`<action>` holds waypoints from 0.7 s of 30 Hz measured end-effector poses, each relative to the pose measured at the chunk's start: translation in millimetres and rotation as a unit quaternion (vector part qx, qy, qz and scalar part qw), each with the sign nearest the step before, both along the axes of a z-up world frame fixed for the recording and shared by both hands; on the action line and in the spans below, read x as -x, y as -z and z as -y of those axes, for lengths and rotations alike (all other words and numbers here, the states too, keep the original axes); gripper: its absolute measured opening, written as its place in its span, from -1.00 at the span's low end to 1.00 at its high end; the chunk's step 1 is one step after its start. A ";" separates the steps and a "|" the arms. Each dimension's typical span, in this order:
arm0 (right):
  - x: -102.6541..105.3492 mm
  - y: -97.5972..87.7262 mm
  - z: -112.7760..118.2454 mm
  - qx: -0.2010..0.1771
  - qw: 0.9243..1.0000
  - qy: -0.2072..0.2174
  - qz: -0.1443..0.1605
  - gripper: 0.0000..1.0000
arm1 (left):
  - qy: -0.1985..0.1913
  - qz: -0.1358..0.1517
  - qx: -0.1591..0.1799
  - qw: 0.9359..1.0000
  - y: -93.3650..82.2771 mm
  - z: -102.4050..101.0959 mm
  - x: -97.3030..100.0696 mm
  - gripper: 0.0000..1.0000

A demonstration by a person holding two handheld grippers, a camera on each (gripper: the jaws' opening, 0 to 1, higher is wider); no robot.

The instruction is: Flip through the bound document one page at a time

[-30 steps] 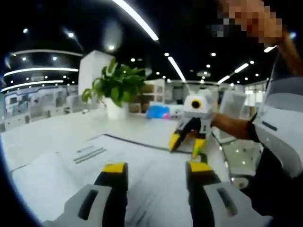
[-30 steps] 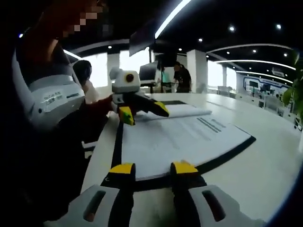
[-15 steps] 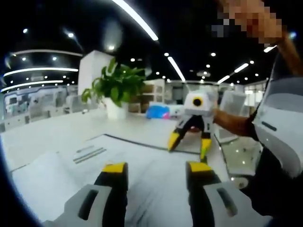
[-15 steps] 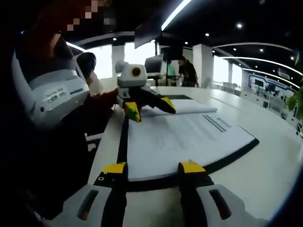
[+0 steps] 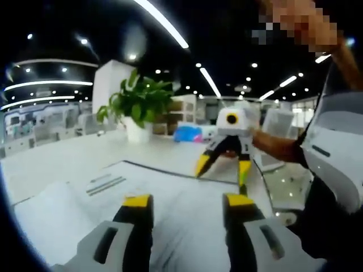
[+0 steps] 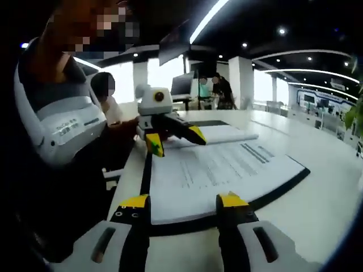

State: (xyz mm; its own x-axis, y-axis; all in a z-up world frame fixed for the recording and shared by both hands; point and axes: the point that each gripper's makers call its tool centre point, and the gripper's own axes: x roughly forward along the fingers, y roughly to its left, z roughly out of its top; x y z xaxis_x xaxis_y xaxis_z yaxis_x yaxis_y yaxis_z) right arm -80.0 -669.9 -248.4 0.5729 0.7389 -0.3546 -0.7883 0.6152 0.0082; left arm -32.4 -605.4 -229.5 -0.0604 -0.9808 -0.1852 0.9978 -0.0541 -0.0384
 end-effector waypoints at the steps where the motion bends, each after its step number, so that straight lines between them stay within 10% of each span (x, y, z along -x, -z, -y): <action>1: -0.1 2.0 -1.0 0.001 1.000 0.000 -0.002 0.00 | 0.000 0.000 0.000 1.000 0.1 0.1 0.1 -0.01; 21: 0.9 12.0 -6.9 0.012 1.000 -0.007 -0.001 -0.14 | 0.003 0.001 -0.001 1.000 0.6 -0.2 1.3 -0.01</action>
